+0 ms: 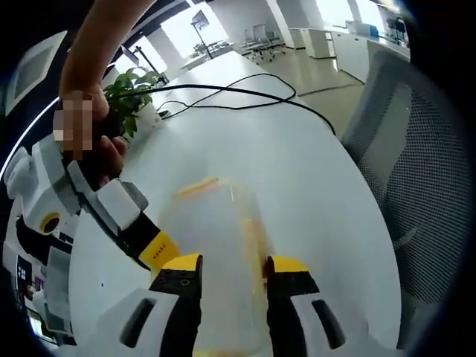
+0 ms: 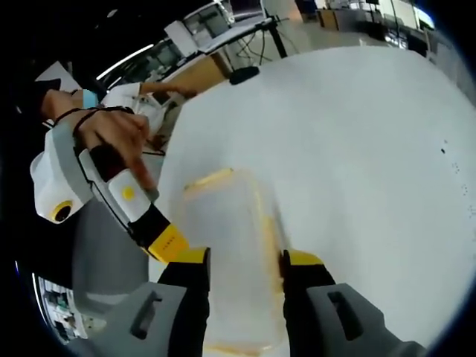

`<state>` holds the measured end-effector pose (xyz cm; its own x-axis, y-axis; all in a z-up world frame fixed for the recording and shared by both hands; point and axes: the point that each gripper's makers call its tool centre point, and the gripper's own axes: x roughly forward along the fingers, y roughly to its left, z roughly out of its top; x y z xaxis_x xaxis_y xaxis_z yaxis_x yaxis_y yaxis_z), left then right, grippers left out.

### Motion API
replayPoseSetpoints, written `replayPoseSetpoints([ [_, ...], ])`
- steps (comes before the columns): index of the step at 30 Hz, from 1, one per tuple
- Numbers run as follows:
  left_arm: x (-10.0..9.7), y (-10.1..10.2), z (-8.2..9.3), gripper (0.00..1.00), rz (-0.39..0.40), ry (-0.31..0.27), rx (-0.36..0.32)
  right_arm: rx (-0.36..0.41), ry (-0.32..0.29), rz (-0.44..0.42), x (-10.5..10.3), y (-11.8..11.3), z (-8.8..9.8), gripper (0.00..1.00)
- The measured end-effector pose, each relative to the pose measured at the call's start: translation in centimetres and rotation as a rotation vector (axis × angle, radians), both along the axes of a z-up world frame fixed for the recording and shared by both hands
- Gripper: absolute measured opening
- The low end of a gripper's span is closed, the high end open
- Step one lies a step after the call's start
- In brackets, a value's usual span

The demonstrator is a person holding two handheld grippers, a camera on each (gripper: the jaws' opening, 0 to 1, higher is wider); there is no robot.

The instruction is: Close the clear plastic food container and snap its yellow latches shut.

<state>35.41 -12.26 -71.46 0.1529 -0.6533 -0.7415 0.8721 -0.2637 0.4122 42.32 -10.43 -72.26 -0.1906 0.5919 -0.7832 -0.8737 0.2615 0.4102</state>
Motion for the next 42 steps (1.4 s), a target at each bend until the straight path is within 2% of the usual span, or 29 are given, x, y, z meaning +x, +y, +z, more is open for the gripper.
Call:
replayPoseSetpoints([
  [9, 0.26, -0.08, -0.04, 0.25, 0.027, -0.009, -0.024, -0.025, 0.016, 0.001, 0.03, -0.09, -0.09, 0.34],
  [11, 0.35, 0.12, -0.33, 0.23, 0.058, -0.03, -0.014, -0.025, 0.011, -0.006, 0.14, -0.14, -0.13, 0.34],
  [12, 0.39, -0.3, -0.11, 0.23, 0.049, -0.046, -0.037, -0.028, 0.021, -0.023, 0.16, -0.22, -0.1, 0.34],
  [14, 0.33, -0.18, -0.21, 0.22, 0.059, -0.045, -0.034, -0.016, 0.005, -0.02, 0.21, -0.19, -0.08, 0.33],
  [22, 0.48, -0.25, -0.03, 0.24, 0.053, -0.023, -0.044, -0.019, 0.009, -0.006, 0.17, -0.21, -0.11, 0.35],
  [29, 0.51, -0.29, 0.22, 0.25, 0.053, -0.007, -0.059, -0.004, -0.018, -0.022, 0.14, -0.23, 0.19, 0.36],
  [35, 0.51, -0.35, 0.36, 0.25, 0.054, 0.008, -0.065, -0.014, -0.041, -0.058, 0.24, -0.25, 0.31, 0.37],
  [38, 0.62, -0.3, 0.34, 0.27, 0.076, 0.018, -0.06, -0.02, -0.048, -0.102, 0.44, -0.31, 0.3, 0.38],
  [42, 0.48, -0.16, 0.61, 0.29, 0.09, 0.029, -0.061, -0.021, -0.086, -0.127, 0.28, -0.42, 0.54, 0.37],
])
